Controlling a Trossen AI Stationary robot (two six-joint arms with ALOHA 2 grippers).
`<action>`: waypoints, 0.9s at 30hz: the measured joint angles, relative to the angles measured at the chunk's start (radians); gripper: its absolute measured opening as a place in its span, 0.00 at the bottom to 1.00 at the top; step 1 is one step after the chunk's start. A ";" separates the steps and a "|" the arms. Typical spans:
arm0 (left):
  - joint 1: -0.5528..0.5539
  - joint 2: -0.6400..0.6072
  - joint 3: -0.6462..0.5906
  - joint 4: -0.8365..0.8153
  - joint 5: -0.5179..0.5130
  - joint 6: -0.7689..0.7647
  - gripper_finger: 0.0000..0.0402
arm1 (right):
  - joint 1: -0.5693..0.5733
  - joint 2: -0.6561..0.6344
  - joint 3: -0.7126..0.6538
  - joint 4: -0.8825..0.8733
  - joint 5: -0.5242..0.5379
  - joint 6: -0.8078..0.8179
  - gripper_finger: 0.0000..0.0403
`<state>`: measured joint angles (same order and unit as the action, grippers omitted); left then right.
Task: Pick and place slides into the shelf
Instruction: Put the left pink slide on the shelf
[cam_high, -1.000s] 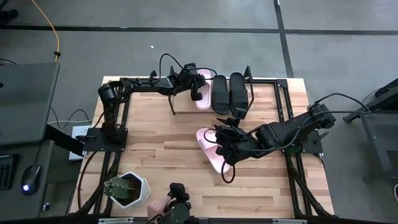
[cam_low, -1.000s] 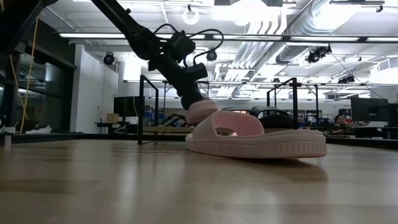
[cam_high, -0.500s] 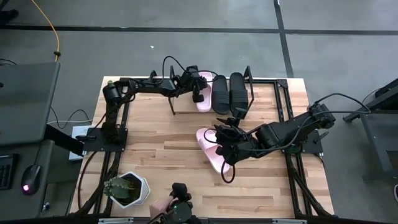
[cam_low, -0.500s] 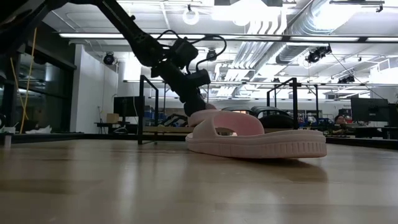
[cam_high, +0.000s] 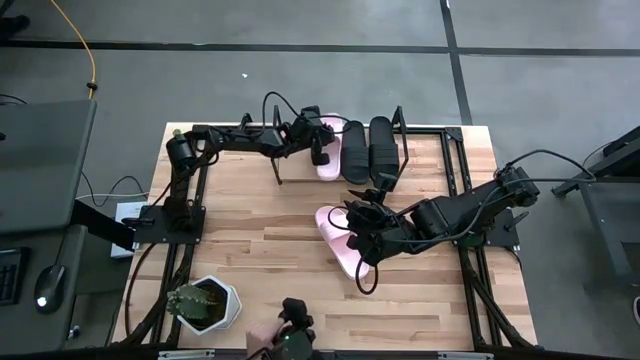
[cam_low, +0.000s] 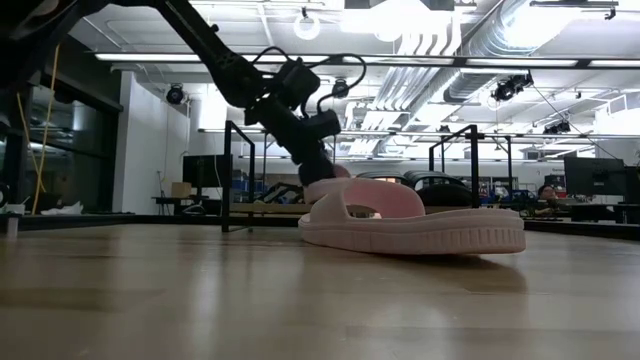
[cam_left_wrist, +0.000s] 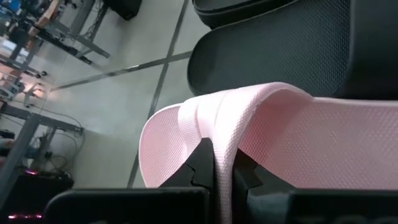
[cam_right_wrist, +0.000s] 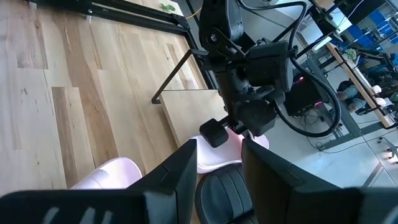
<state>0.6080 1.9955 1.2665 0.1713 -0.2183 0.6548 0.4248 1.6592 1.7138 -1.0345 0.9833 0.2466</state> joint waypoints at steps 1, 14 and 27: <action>0.000 0.000 0.000 0.005 -0.002 0.000 0.00 | 0.000 0.000 0.000 0.000 0.000 0.000 0.29; 0.000 0.000 0.000 0.010 -0.002 -0.055 0.10 | 0.000 0.000 0.000 0.000 0.000 0.000 0.29; -0.038 0.000 0.000 0.015 -0.057 -0.083 0.31 | -0.001 0.000 0.000 0.000 -0.023 0.000 0.29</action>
<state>0.5697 1.9953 1.2667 0.1864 -0.2751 0.5715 0.4235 1.6595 1.7138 -1.0344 0.9600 0.2466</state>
